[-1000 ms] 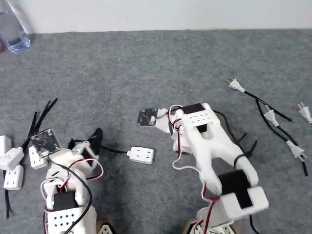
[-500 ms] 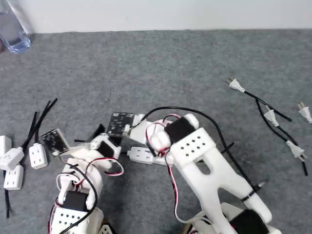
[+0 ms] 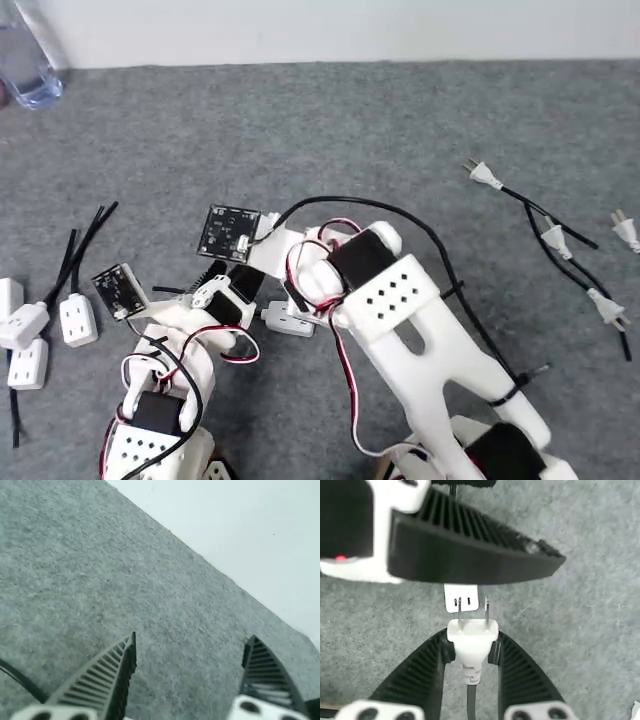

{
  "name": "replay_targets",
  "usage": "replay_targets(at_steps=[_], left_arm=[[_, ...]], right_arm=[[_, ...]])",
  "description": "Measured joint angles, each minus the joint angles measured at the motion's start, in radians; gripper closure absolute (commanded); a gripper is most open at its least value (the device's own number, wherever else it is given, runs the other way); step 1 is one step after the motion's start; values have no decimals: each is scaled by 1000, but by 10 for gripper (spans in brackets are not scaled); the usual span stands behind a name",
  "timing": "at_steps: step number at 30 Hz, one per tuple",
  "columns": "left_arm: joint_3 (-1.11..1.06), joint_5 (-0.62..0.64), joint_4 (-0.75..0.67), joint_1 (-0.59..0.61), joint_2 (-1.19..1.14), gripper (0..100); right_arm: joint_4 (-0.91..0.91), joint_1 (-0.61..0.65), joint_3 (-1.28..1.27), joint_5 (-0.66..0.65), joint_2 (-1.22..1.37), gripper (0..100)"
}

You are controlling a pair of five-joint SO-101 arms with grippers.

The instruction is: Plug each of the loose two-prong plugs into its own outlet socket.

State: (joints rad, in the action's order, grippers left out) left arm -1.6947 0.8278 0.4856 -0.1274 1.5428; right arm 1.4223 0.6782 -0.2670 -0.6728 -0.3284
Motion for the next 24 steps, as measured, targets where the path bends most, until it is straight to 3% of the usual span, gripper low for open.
replay_targets(at_steps=[12,24], left_arm=[[0,0,0,0,0,673],[2,5,0,-5,11,673]], right_arm=[[-138,0,32,3,164,991],[-48,2,219,6,164,991]])
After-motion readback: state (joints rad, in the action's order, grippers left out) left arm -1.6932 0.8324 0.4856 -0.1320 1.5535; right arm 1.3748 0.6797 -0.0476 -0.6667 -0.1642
